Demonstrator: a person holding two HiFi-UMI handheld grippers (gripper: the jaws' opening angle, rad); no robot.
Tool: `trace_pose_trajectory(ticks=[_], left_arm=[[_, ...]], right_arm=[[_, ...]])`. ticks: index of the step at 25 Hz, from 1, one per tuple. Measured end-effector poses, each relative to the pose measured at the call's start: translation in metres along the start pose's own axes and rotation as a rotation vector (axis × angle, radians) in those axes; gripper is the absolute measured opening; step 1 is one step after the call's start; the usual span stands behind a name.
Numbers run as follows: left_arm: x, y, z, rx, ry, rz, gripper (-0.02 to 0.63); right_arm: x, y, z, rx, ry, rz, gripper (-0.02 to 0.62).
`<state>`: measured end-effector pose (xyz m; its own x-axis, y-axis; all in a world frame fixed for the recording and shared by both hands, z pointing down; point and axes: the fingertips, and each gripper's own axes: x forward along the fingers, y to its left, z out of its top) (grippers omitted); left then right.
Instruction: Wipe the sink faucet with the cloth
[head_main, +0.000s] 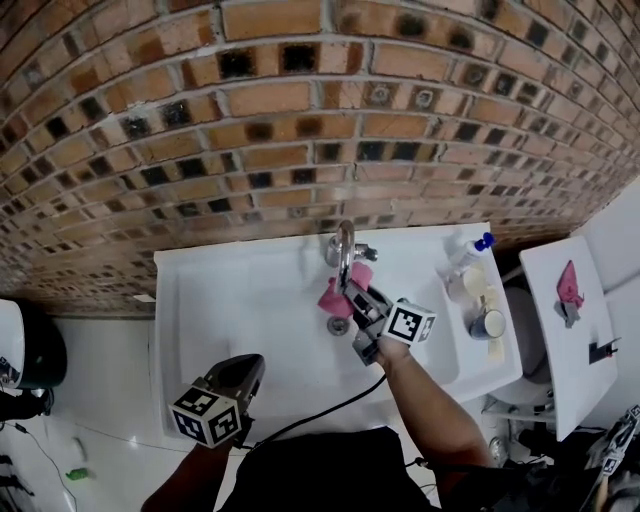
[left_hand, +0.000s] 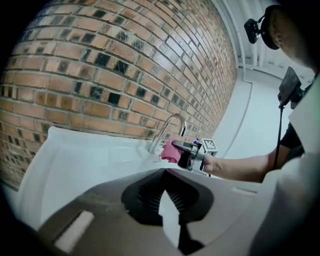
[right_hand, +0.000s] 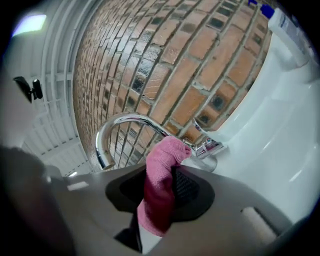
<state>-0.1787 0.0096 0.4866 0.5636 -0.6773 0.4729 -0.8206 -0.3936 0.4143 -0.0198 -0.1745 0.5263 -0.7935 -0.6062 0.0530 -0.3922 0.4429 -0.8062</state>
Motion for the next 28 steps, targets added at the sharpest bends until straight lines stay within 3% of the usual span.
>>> trace_pose_trajectory(ticks=[4, 10, 15, 22, 28], left_arm=[[-0.006, -0.012, 0.0, 0.029, -0.01, -0.052, 0.006], [-0.006, -0.028, -0.005, 0.058, -0.005, -0.118, 0.006], [-0.008, -0.051, 0.006, 0.065, -0.061, -0.137, 0.006], [-0.013, -0.093, 0.004, 0.024, -0.14, -0.12, 0.006], [-0.018, -0.131, -0.013, -0.012, -0.191, -0.085, 0.006]], right_arm=[[-0.039, 0.007, -0.003, -0.003, -0.027, -0.068, 0.12], [-0.091, 0.046, -0.008, 0.046, -0.09, -0.048, 0.126], [-0.125, 0.089, -0.005, -0.097, -0.073, -0.073, 0.137], [-0.178, 0.158, -0.008, -0.222, -0.016, 0.055, 0.133], [-0.231, 0.18, -0.025, -0.35, 0.059, 0.062, 0.127]])
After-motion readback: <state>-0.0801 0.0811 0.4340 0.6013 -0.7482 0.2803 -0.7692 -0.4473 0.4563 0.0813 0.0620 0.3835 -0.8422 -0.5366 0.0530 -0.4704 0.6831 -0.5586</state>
